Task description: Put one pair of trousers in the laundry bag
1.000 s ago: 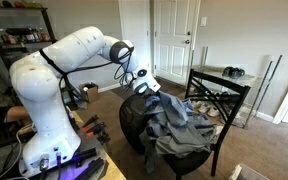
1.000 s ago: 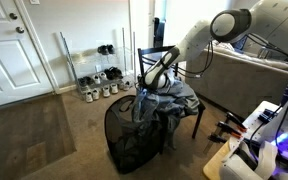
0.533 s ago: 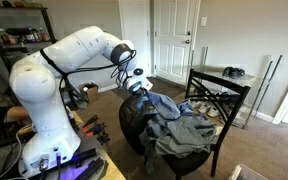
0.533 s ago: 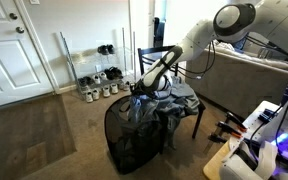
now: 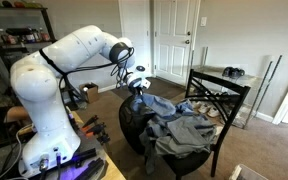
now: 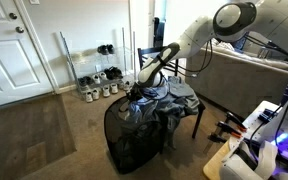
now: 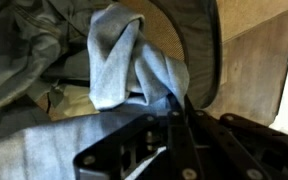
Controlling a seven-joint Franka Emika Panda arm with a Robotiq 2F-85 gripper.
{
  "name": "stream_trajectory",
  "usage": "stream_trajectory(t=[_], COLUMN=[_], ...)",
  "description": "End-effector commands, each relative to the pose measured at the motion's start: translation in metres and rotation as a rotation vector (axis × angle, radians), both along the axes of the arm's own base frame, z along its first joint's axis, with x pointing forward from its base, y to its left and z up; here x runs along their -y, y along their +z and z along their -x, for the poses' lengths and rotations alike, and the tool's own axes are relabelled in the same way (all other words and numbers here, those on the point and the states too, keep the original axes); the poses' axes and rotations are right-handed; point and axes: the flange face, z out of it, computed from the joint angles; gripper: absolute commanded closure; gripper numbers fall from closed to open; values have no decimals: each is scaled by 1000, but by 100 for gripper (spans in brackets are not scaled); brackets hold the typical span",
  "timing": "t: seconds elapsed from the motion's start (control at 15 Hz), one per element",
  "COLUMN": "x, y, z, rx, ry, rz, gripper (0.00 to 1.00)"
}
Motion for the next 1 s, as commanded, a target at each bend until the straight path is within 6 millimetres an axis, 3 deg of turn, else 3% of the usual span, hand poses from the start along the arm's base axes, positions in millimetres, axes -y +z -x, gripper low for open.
stream_trajectory(t=[0.0,0.27,0.53,0.6,0.67,0.93], x=[-47,-87,-91,-89,-84,-58], y=[32,51,53,54,52,48], z=[-13,-21,-29,-30,-32,-39], rx=[18,24,20,16,16,21], ry=[145,247,256,250,239,166], rz=[11,20,28,29,24,-11], gripper=[99,99,99,71,70,45])
